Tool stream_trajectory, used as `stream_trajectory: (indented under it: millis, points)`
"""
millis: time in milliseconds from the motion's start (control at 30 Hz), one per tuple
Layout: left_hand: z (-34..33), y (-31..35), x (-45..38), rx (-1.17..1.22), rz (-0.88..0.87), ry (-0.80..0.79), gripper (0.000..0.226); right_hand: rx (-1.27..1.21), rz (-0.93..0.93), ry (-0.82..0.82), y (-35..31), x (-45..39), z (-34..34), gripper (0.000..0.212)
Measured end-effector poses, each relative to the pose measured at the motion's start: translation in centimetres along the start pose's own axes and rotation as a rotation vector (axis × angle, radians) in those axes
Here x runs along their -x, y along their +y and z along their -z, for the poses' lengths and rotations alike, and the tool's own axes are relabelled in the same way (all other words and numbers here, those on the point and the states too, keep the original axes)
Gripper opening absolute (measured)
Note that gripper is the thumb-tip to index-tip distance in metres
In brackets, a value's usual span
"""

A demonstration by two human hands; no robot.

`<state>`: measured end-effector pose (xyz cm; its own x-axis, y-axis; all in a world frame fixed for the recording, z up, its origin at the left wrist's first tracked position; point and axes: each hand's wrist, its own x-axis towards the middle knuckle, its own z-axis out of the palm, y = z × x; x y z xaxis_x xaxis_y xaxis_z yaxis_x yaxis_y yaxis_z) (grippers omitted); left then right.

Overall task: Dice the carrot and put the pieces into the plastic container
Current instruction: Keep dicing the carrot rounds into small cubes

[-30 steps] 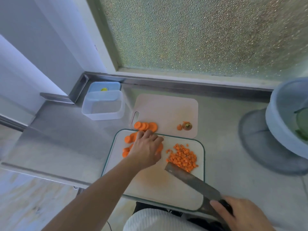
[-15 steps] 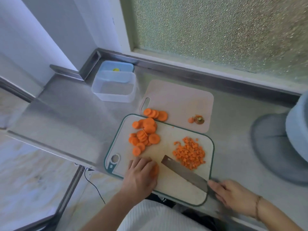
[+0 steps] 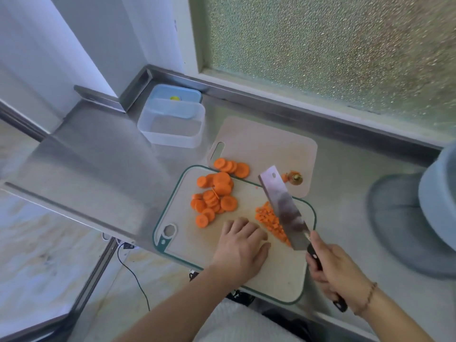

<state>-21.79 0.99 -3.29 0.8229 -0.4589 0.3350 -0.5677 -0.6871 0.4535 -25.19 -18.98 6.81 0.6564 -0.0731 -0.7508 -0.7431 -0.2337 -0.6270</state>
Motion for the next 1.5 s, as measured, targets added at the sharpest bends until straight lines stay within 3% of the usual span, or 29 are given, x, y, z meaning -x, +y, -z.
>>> stream_trajectory:
  millis: [67, 233, 433, 533, 667, 767, 900, 1167, 1500]
  points:
    - [-0.5, 1.4, -1.9, 0.052, 0.054, 0.047, 0.016, -0.066, 0.021, 0.048, -0.3, 0.3, -0.8, 0.058]
    - [-2.5, 3.2, -5.7, 0.174, 0.412, 0.27, 0.032, -0.168, 0.046, 0.101, -1.1, 0.8, -2.3, 0.059]
    - [-4.1, 2.6, -7.0, 0.157, 0.572, 0.222, 0.033, -0.232, 0.059, 0.137, -1.2, 1.2, -2.2, 0.061]
    - [-3.7, 1.8, -6.8, 0.138, 0.494, 0.18, 0.028, -0.226, 0.044, 0.153, -0.8, 1.2, -2.0, 0.06]
    - [-1.1, -0.6, -4.1, 0.2, 0.24, 0.189, 0.014, -0.157, 0.051, 0.137, 0.1, 1.1, -1.3, 0.06]
    - [1.4, -2.9, 0.1, 0.14, 0.056, 0.161, 0.019, 0.146, 0.099, 0.063, 1.8, 1.2, -0.6, 0.061]
    - [2.2, -4.0, 4.6, 0.101, -0.124, -0.034, 0.021, 0.4, 0.135, -0.021, 4.4, 1.2, -1.2, 0.071]
    - [-0.3, -1.5, 4.6, 0.197, -0.094, -0.016, 0.009, 0.598, 0.174, 0.043, 5.4, 1.0, -3.7, 0.063]
    - [-0.5, -2.1, 5.1, 0.181, -0.108, 0.0, 0.012, 0.607, 0.199, 0.072, 6.0, 2.5, -3.4, 0.065]
